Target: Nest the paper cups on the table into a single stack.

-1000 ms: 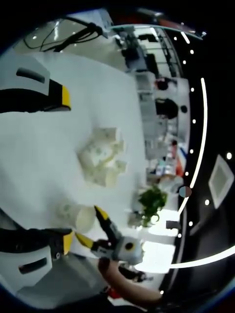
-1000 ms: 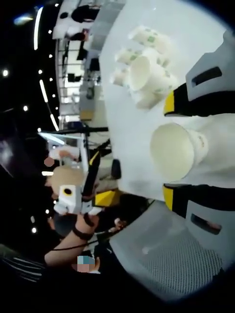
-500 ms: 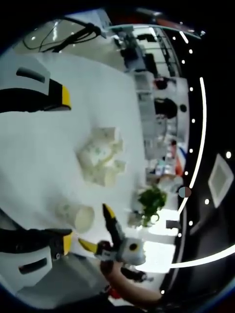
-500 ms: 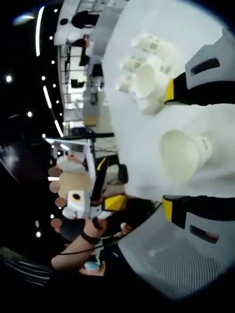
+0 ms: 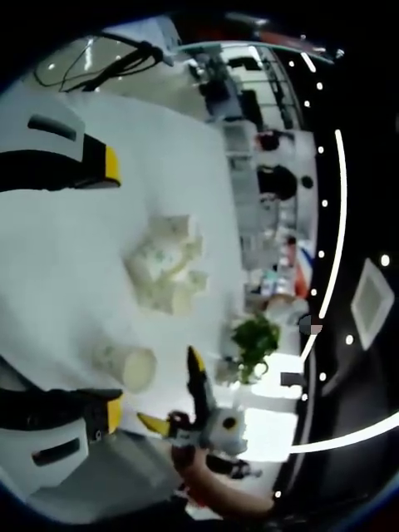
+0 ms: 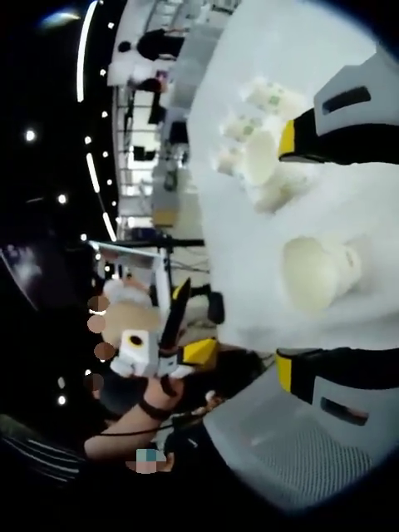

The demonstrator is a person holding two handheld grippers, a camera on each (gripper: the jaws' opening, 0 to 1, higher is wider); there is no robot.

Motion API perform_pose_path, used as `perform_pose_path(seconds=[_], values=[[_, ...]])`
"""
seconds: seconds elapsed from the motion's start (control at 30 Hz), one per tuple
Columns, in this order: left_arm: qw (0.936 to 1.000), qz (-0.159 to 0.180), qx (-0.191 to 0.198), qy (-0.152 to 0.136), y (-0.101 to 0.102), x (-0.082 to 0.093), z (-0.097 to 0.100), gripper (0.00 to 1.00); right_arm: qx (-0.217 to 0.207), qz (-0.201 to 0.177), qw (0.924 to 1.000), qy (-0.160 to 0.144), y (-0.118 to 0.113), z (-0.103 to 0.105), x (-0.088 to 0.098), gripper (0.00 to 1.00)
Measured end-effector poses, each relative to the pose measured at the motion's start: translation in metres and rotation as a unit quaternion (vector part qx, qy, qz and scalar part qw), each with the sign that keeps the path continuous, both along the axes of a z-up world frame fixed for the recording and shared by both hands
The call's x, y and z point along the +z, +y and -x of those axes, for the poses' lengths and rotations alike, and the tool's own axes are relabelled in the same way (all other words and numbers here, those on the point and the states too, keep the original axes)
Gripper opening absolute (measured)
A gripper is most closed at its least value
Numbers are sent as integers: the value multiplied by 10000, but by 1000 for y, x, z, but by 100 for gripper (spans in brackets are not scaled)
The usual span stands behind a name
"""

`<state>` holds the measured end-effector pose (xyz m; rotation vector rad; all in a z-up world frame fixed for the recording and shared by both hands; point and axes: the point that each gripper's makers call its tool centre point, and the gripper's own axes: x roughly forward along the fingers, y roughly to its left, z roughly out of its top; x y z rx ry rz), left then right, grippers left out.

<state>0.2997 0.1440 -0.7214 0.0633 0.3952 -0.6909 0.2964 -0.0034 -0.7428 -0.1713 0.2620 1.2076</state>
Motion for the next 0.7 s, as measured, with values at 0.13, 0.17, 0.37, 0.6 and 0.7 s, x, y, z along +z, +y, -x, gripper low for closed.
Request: perform_pose_path(seconds=[0.13,0.17,0.37,0.6,0.7], values=[[10000,-2,3,17,1,1,-1,100,-40,-20,10000,-84,-2,-1,4,91],[10000,16,-5,10,0,2,-1,100,-58,-57,9999,-96,-3,-2,5,92],[9999,43,-13,-93,-2,10,-3,100,-239,-176,9995,-67,-11,-7,12,95],[9999,24,-65,-82,-2,9,-2,100,-377,-186,9990,-140,-20,-11,19,94],[9999,30,-85,-85,-3,10,-2,100,-425,-187,9988,-142,-23,-13,20,93]])
